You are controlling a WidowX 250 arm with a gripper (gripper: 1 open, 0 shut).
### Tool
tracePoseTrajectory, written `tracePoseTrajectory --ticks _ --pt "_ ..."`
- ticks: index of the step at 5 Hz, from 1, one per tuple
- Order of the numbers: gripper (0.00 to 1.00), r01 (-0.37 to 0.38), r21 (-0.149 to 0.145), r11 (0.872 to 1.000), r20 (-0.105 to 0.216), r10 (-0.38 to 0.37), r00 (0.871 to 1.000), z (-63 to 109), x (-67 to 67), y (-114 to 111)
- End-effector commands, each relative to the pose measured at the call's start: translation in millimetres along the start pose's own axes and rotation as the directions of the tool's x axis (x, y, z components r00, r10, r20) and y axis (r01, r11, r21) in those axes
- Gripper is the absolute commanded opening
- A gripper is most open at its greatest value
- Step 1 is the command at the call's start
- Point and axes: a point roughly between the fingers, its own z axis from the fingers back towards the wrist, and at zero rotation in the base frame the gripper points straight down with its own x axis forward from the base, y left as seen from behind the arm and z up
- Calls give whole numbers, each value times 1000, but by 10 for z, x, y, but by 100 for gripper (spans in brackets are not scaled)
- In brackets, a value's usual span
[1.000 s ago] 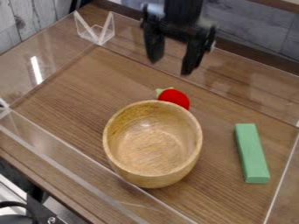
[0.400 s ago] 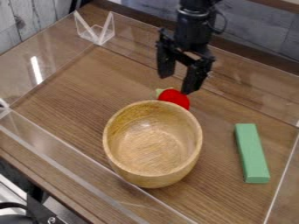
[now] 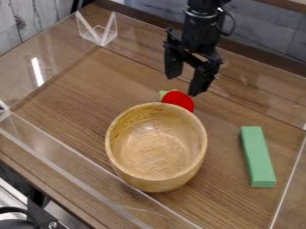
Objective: Move the red fruit to the left
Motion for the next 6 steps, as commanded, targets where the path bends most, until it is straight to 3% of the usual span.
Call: tracePoseTrajectory --ticks 1,4,6 --pt "100 -38 21 999 48 37 998 -11 44 80" --pt "100 -38 38 999 114 33 993 37 152 90" --pt "100 -92 35 995 141 87 986 23 167 104"
